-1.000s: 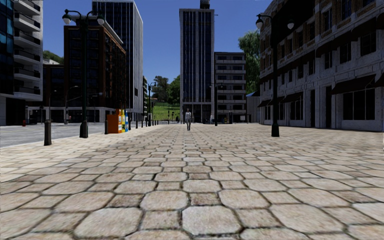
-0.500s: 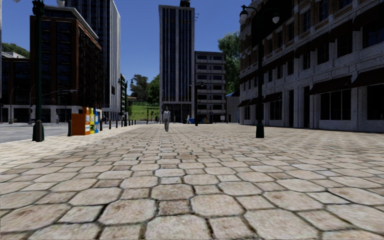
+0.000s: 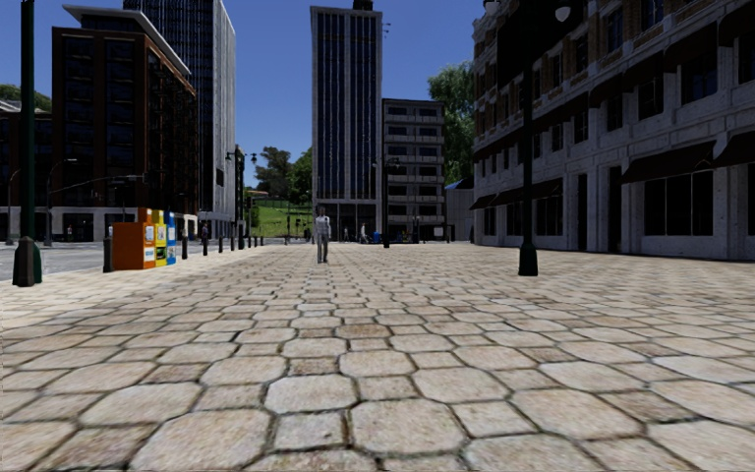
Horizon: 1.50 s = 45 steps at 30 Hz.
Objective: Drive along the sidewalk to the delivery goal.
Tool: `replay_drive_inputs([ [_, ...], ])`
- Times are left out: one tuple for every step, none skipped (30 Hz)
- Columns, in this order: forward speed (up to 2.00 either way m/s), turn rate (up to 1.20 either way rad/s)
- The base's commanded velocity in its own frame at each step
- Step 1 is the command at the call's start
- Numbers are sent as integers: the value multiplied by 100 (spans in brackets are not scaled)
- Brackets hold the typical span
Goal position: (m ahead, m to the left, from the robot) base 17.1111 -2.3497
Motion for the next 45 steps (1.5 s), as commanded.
replay_drive_inputs([
  [195,-22],
  [195,-22],
  [195,-22],
  [195,-13],
  [195,0],
  [195,0],
  [195,0],
  [195,0],
  [195,0],
  [195,0],
  [195,0],
  [195,0],
  [195,0],
  [195,0],
  [195,0],
  [195,0],
  [195,0],
  [195,0],
  [195,0],
  [195,0],
  [195,0],
  [195,0],
  [195,0],
  [195,0],
  [195,-5],
  [195,-9],
  [195,-9],
  [195,-11],
  [195,-16],
  [195,-18],
  [195,-18],
  [195,-19],
  [195,-19],
  [195,-19],
  [195,-19],
  [195,-19],
  [195,-19],
  [195,-19],
  [195,-19],
  [195,-19],
  [195,-19],
  [195,-19],
  [195,-19],
  [195,-19],
  [195,-20],
])
